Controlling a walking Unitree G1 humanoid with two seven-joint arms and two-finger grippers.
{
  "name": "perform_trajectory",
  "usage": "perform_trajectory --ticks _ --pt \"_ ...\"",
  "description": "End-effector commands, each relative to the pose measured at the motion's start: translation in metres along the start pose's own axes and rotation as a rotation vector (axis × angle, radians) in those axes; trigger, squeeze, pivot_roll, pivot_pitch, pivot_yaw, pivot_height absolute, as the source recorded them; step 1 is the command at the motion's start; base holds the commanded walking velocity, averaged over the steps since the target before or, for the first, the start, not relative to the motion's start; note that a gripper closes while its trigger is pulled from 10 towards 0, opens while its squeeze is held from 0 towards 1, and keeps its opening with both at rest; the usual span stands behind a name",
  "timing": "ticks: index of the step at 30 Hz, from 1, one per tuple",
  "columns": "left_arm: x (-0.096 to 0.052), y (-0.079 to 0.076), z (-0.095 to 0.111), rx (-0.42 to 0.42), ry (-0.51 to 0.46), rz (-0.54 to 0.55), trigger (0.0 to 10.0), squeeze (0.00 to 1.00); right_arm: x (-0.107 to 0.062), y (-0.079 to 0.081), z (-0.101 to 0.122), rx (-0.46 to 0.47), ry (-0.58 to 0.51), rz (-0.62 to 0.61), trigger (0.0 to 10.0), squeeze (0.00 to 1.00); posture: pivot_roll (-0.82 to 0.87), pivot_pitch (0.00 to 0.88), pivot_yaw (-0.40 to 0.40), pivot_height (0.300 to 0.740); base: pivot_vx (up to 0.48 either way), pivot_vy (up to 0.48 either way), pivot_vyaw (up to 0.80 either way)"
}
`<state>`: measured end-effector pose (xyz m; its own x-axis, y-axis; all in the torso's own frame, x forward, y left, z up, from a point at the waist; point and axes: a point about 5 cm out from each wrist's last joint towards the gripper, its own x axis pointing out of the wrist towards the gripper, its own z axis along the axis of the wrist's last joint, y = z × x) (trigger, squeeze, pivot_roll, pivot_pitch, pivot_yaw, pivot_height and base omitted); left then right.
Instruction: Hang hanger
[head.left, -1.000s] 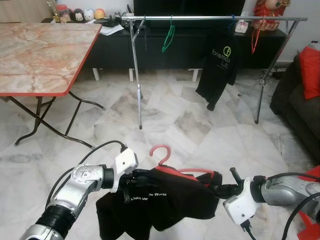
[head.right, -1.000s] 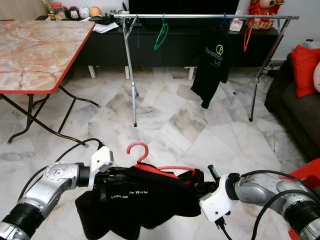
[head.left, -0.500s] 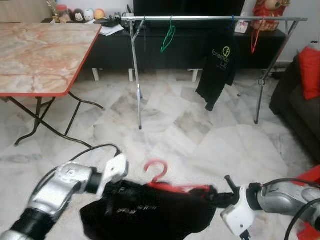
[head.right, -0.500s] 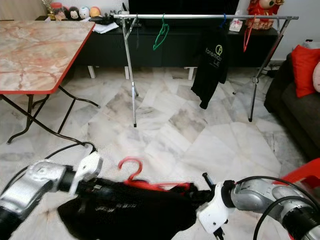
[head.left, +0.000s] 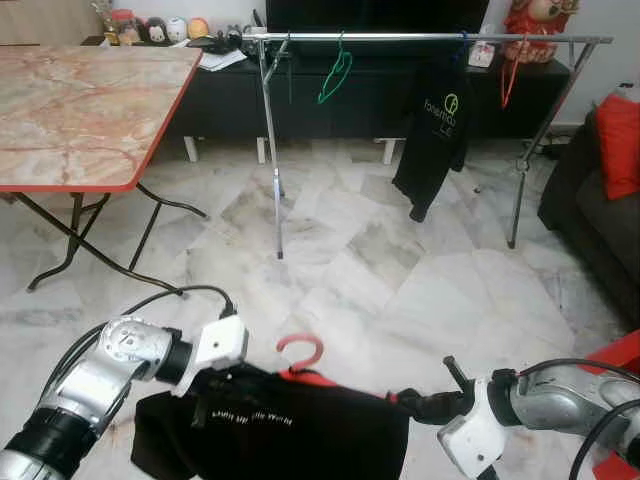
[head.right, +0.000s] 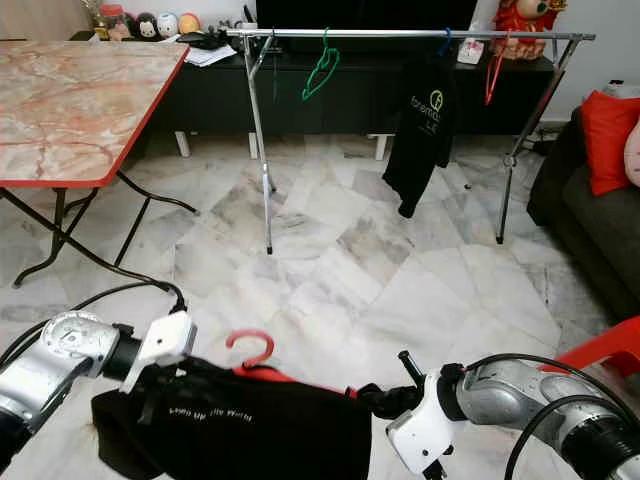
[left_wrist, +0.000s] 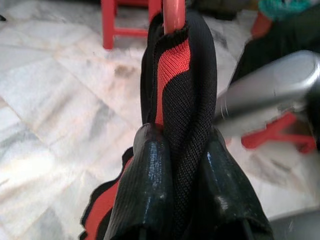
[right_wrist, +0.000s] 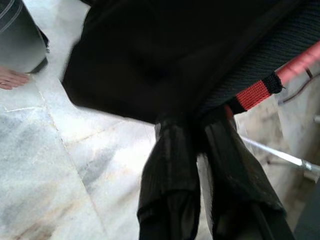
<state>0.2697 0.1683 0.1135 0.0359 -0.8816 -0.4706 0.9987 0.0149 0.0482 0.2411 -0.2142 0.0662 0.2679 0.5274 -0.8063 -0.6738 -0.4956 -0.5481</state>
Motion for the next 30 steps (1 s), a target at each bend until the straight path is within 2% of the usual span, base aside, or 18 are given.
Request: perform_trajectory --ticks 1,2,6,8,10,14,16,18,21,23,25,27,30 --pt "-0.049 0.018 0.016 -0.019 -0.082 0.152 10.0 0.0 -0.028 0.058 -0.032 0.123 0.214 0.305 0.0 0.0 -0.13 0.0 -0.07 0.74 0.0 0.0 0.0" --pt "-0.049 0.018 0.016 -0.019 -0.082 0.152 10.0 0.0 -0.028 0.058 -0.032 0.123 0.214 0.305 0.0 0.0 -0.13 0.0 -0.07 0.74 0.0 0.0 0.0" --pt "-0.051 0.01 0.024 -0.082 -0.188 0.065 10.0 0.0 -0.022 0.064 -0.026 0.156 0.194 0.306 0.0 0.0 -0.13 0.0 -0.073 0.74 0.0 0.0 0.0" --pt "-0.051 0.009 0.025 -0.086 -0.197 0.058 10.0 0.0 -0.022 0.064 -0.026 0.161 0.191 0.306 0.0 0.0 -0.13 0.0 -0.073 0.74 0.0 0.0 0.0" --pt "-0.049 0.01 0.039 -0.117 -0.354 0.057 10.0 0.0 -0.018 0.064 -0.025 0.171 0.197 0.277 0.0 0.0 -0.13 0.0 -0.077 0.74 0.0 0.0 0.0" --pt "-0.047 0.012 0.045 -0.124 -0.419 0.074 10.0 0.0 -0.015 0.063 -0.024 0.179 0.193 0.248 0.0 0.0 -0.13 0.0 -0.081 0.74 0.0 0.0 0.0" --pt "-0.042 0.013 0.05 -0.132 -0.473 0.09 10.0 0.0 -0.008 0.056 -0.021 0.196 0.185 0.166 0.0 0.0 -0.13 0.0 -0.082 0.74 0.0 0.0 0.0" --pt "-0.038 0.013 0.05 -0.137 -0.48 0.11 10.0 0.0 -0.005 0.052 -0.02 0.21 0.183 0.122 0.0 0.0 -0.13 0.0 -0.082 0.74 0.0 0.0 0.0" --pt "-0.025 0.016 0.044 -0.136 -0.455 0.185 10.0 0.0 0.0 0.04 -0.02 0.245 0.187 0.027 0.0 0.0 -0.13 0.0 -0.083 0.74 0.0 0.0 0.0" --pt "-0.017 0.016 0.037 -0.145 -0.41 0.217 10.0 0.0 0.005 0.033 -0.019 0.302 0.18 -0.043 0.0 0.0 -0.13 0.0 -0.086 0.74 0.0 0.0 0.0" --pt "-0.012 0.013 0.031 -0.115 -0.349 0.219 10.0 0.0 0.009 0.029 -0.018 0.33 0.176 -0.076 0.0 0.0 -0.13 0.0 -0.085 0.74 0.0 0.0 0.0" --pt "-0.007 0.014 0.03 -0.149 -0.386 0.241 10.0 0.0 0.016 0.029 -0.014 0.38 0.156 -0.098 0.0 0.0 -0.13 0.0 -0.085 0.74 0.0 0.0 0.0" --pt "0.002 0.015 0.03 -0.145 -0.395 0.288 10.0 0.0 0.023 0.03 -0.01 0.422 0.145 -0.118 0.0 0.0 -0.12 0.0 -0.086 0.74 0.0 0.0 0.0"
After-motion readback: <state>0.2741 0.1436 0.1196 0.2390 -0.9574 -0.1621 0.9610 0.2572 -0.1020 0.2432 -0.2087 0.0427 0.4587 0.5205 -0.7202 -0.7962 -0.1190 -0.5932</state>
